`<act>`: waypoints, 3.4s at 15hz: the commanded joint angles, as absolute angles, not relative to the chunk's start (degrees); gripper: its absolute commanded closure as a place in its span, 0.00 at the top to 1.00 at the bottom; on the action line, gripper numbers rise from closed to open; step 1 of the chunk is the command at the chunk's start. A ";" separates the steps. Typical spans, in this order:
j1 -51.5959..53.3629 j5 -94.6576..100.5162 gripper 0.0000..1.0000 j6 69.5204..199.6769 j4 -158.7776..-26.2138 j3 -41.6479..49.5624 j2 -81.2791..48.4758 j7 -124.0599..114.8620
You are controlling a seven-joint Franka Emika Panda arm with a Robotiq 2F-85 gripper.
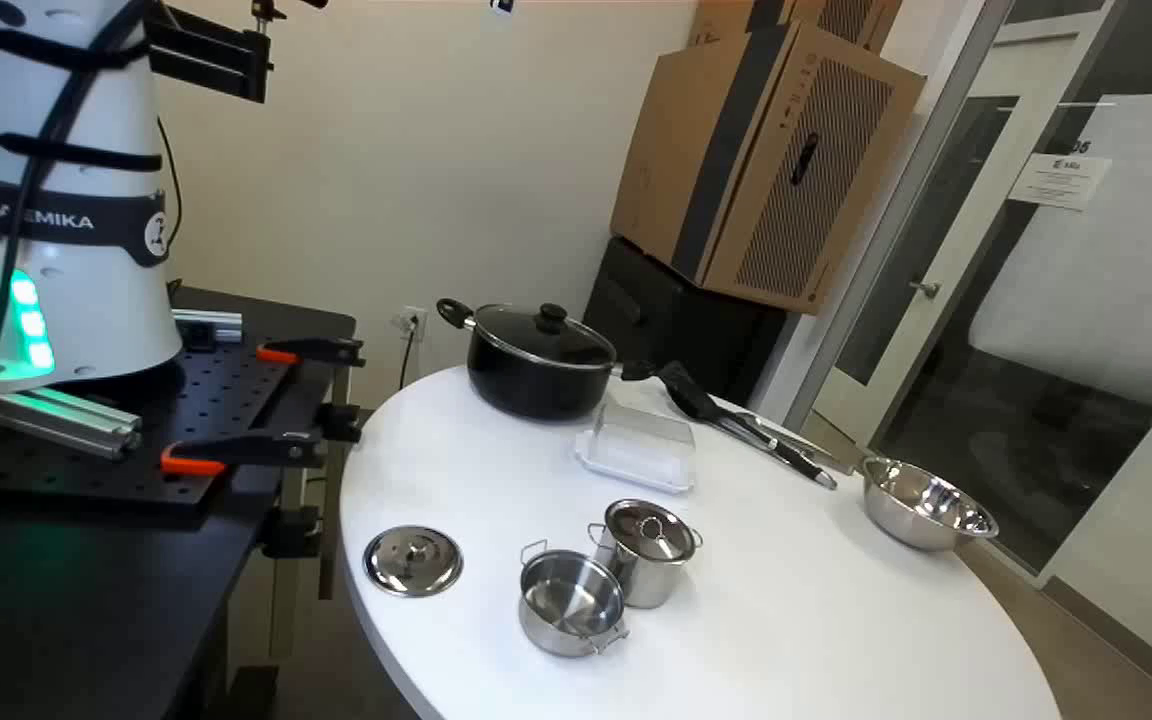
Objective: Place the lid on the table
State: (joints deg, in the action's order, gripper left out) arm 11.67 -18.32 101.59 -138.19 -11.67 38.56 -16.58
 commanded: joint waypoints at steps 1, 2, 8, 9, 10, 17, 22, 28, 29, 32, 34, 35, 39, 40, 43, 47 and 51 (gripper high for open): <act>10.76 -18.73 1.00 101.29 -138.02 -12.32 38.63 -16.17; 10.76 -18.73 1.00 101.29 -138.03 -12.32 38.63 -16.17; 10.76 -18.73 1.00 101.29 -138.03 -12.32 38.63 -16.17; 10.58 -18.27 1.00 101.04 -137.90 -12.11 38.35 -15.77; 10.27 -17.63 1.00 101.85 -138.01 -11.93 38.13 -14.97; 6.94 -11.84 1.00 119.67 -137.18 -12.23 31.15 -11.42; 7.32 -8.18 1.00 129.54 -135.11 -14.99 18.53 -15.16; 7.78 0.21 1.00 129.81 -129.07 -17.41 3.94 -24.63; 8.26 0.45 1.00 129.15 -127.74 -17.09 2.12 -25.79; 9.35 -0.41 1.00 127.80 -124.97 -15.69 -0.50 -27.56; 9.88 -1.32 1.00 129.81 -127.53 -15.06 0.81 -25.82; 9.91 -1.34 1.00 129.38 -126.69 -14.80 0.28 -26.05; 9.90 -1.34 1.00 128.57 -125.62 -14.49 -0.03 -26.14; 9.93 -1.34 1.00 128.54 -125.61 -14.50 -0.04 -26.17; 11.00 -1.04 1.00 130.03 -125.59 -14.89 -2.82 -26.11; 13.40 -0.96 1.00 130.44 -123.51 -15.12 -9.10 -26.09; 15.80 -0.13 1.00 130.18 -121.39 -14.39 -14.34 -26.56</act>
